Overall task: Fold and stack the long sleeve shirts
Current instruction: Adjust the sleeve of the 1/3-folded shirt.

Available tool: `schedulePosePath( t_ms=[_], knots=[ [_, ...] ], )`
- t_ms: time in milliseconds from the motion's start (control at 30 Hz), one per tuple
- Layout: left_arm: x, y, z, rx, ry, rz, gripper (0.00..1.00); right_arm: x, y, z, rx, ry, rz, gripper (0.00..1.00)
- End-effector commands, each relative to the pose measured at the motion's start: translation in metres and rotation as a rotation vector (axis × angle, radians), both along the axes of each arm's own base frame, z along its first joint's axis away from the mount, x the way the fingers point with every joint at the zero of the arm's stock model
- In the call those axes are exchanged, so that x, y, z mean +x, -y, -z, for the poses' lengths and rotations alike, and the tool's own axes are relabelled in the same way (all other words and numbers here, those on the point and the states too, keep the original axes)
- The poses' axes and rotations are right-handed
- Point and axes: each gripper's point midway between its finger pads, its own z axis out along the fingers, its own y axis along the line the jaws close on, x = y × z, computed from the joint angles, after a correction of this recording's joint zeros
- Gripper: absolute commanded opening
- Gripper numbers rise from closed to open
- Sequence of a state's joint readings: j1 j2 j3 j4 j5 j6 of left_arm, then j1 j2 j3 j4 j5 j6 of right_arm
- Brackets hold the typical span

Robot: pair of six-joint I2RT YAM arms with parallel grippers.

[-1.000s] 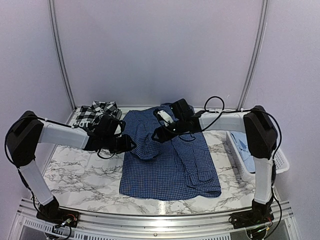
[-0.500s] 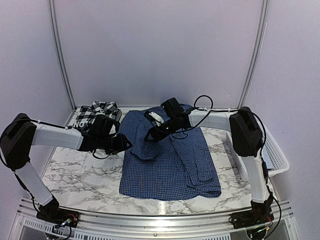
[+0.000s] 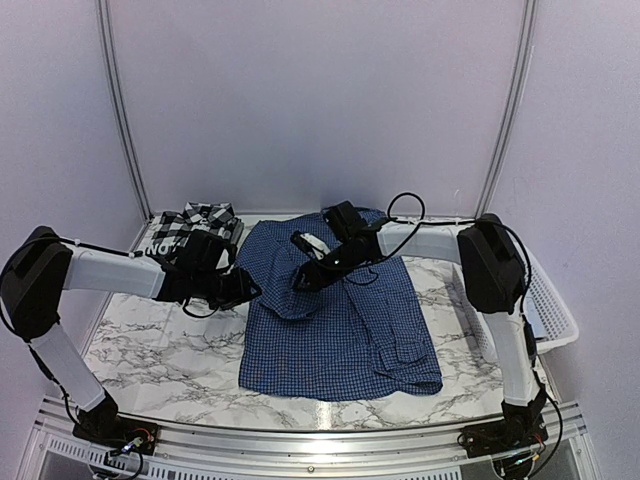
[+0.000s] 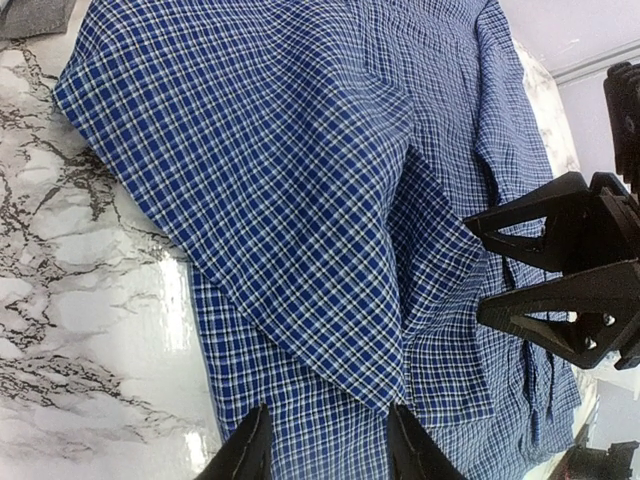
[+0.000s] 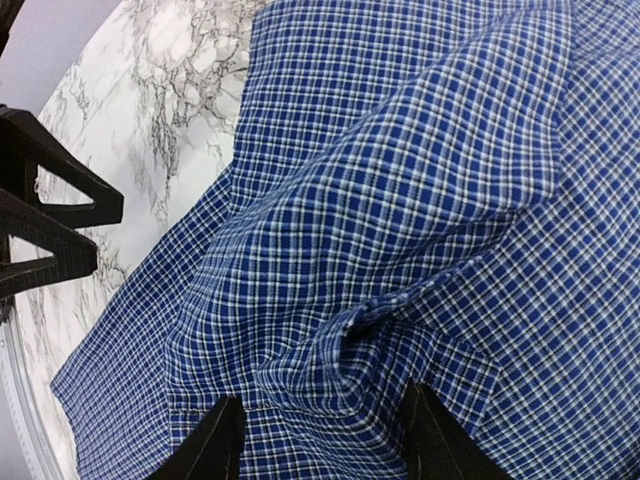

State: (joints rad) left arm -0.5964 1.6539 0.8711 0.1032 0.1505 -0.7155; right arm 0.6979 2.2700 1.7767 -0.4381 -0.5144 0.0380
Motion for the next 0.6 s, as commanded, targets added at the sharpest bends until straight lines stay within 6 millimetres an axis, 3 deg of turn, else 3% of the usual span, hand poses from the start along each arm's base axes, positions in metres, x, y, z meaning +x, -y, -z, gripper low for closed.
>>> schedulePosePath(
  t_ms=[0,300,467,567],
  knots=[
    [-0.010,-0.004,-0.007,-0.009,-0.011,0.015,0.40,-0.003,0.000,0.000,-0.037,-0.035,0.038,0.48],
    [-0.015,-0.008,-0.007,-0.011,-0.008,0.016,0.41,-0.017,-0.002,-0.026,-0.034,-0.082,0.085,0.09],
    [-0.017,-0.007,-0.005,-0.020,-0.011,0.023,0.41,-0.028,-0.008,-0.038,0.032,-0.179,0.099,0.00],
    [-0.018,-0.007,-0.005,-0.023,-0.012,0.022,0.41,-0.032,-0.009,-0.040,0.072,-0.238,0.118,0.00]
  ],
)
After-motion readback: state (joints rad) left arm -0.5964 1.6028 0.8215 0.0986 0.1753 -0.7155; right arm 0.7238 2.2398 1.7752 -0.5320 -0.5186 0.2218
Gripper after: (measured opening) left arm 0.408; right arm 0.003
